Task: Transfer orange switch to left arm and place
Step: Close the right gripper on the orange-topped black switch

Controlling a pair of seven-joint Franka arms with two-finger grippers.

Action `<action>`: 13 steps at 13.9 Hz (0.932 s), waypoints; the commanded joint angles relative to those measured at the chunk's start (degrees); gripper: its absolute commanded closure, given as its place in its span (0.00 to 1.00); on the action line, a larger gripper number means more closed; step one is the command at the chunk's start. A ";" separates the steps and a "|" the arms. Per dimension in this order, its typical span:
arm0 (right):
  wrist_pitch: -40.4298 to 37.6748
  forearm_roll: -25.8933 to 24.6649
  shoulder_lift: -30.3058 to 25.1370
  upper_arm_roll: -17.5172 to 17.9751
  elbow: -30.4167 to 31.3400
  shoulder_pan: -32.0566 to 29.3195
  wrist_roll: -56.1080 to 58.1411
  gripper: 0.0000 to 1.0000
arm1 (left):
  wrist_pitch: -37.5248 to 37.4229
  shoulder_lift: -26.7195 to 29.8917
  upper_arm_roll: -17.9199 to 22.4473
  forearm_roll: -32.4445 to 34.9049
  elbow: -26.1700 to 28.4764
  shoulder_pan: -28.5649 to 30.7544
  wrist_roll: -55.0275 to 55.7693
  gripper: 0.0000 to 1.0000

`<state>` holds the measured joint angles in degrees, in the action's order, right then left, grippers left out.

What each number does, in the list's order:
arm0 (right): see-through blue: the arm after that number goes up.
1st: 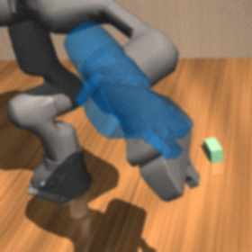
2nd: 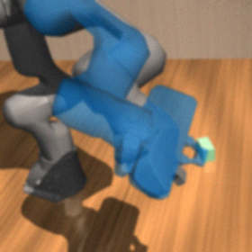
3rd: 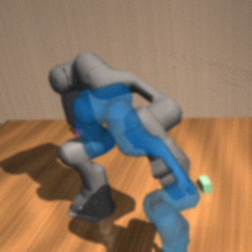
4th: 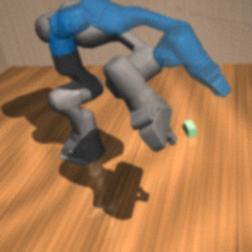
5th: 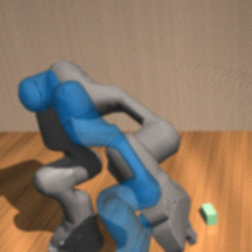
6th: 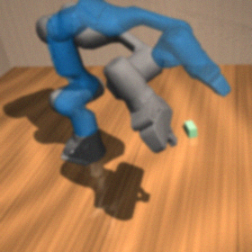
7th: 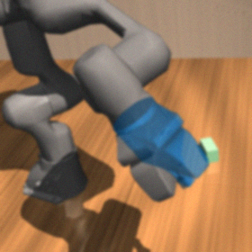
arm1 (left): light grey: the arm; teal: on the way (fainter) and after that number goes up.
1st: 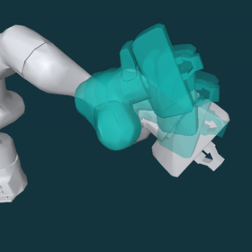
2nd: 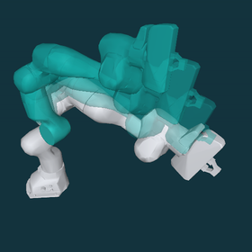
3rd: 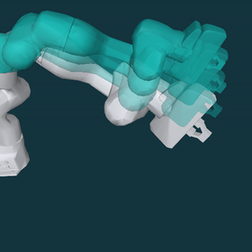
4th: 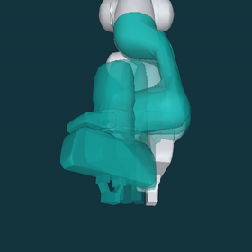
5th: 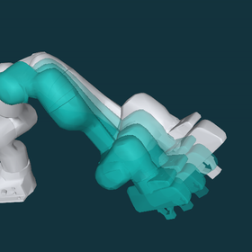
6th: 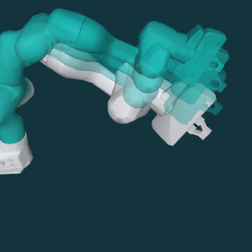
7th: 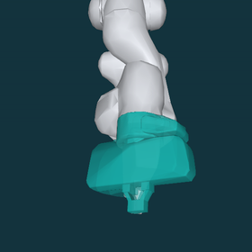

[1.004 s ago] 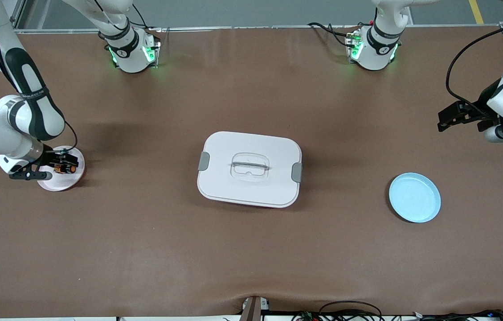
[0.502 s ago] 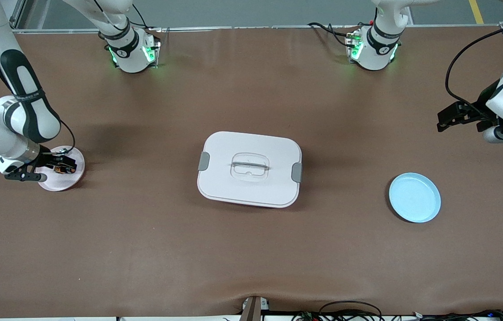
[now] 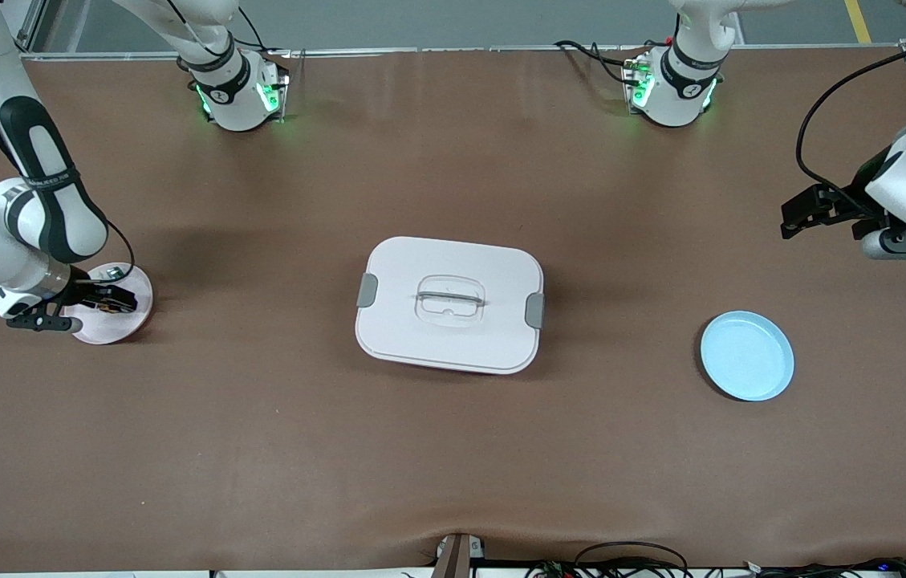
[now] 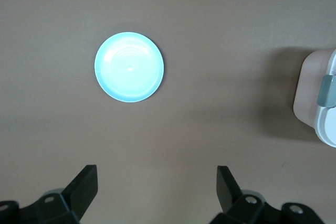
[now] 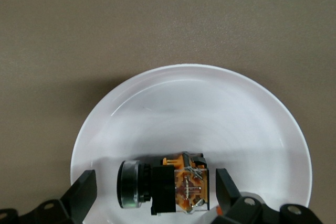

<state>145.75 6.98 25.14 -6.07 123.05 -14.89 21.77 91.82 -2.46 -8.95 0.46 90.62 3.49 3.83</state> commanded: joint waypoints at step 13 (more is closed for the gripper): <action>-1.08 1.11 2.73 0.44 -2.99 -2.08 0.64 0.62 | 0.38 0.00 -0.37 0.50 -0.27 0.03 -0.05 0.00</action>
<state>145.33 7.28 27.07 -6.27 121.09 -16.01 21.77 92.06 -2.46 -8.98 0.46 90.51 3.46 3.83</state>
